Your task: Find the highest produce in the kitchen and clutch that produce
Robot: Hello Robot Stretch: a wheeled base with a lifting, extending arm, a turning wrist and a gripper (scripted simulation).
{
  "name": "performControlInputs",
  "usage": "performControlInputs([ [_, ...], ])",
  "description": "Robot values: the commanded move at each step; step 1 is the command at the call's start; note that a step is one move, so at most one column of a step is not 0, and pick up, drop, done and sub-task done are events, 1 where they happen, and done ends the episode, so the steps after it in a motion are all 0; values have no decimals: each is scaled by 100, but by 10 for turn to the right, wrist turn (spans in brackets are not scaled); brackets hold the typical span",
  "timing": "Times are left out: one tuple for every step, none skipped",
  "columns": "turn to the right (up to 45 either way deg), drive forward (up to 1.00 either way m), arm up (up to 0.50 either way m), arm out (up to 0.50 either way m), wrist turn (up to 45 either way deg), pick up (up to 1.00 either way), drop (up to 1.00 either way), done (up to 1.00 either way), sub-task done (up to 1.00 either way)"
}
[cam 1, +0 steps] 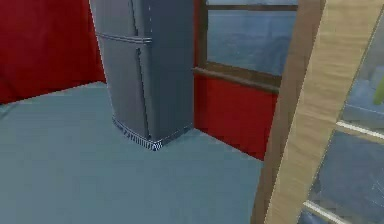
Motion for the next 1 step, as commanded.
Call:
performControlInputs([
  [-450,0,0,0,0,0,0,0,0],
])
